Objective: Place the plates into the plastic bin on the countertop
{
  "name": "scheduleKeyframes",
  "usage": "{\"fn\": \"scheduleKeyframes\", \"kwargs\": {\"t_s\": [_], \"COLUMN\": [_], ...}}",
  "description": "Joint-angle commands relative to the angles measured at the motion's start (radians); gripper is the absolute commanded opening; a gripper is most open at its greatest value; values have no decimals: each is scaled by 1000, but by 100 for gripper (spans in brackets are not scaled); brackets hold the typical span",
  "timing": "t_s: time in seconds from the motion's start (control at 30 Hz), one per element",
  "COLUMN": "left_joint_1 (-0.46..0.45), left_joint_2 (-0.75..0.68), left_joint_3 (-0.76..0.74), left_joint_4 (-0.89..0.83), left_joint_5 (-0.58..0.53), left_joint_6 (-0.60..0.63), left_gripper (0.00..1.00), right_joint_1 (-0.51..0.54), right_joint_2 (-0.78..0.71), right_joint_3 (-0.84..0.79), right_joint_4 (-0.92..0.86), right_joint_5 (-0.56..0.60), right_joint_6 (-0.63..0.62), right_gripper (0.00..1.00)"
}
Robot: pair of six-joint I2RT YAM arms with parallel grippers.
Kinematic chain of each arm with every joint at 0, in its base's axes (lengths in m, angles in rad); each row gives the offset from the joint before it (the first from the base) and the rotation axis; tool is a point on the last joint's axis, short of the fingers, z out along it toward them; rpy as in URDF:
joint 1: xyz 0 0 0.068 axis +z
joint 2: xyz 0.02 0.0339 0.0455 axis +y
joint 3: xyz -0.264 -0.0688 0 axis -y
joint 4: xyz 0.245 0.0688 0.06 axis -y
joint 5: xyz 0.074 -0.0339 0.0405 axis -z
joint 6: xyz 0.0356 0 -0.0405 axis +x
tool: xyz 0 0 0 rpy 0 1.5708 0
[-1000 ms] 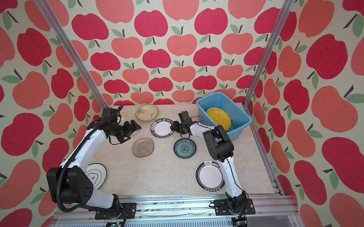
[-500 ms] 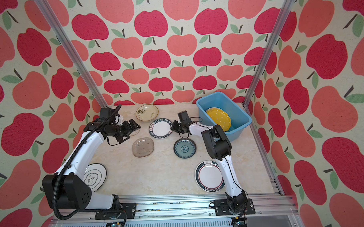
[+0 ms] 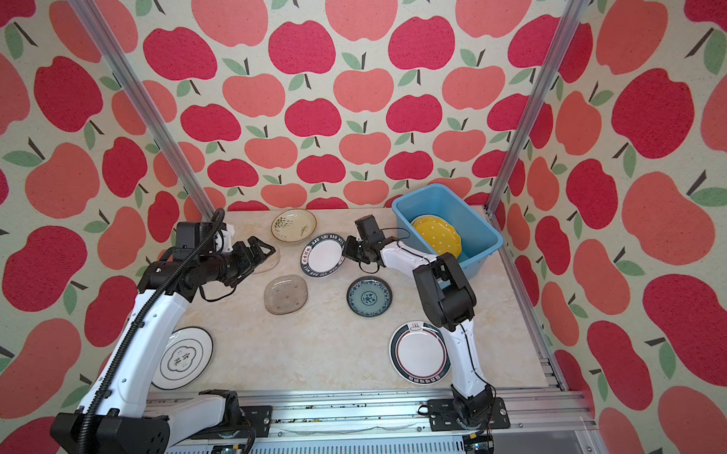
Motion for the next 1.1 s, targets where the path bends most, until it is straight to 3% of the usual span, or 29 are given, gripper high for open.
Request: {"fn": "scheduleKeyframes", "kwargs": {"t_s": [0.0, 0.37, 0.67, 0.93, 1.07], "left_joint_1": [-50, -279, -319, -372, -399], "left_joint_2": [-36, -89, -41, 46, 88], "left_joint_3": [32, 81, 75, 73, 90], "left_joint_4": [-76, -155, -23, 145, 186], "left_joint_5": [-48, -176, -138, -89, -79], "left_joint_6": [2, -52, -139, -185, -195], "left_gripper": [95, 92, 85, 83, 71], "right_joint_1": [4, -1, -19, -18, -27], "right_joint_2": [-147, -518, -778, -905, -941], "right_joint_3": [-26, -106, -189, -290, -308], "right_joint_4": [-15, -200, -325, -338, -336], "right_joint_5": [31, 30, -76, -150, -162], "right_joint_6": [-15, -62, -49, 14, 24], "right_gripper": [1, 0, 0, 0, 0]}}
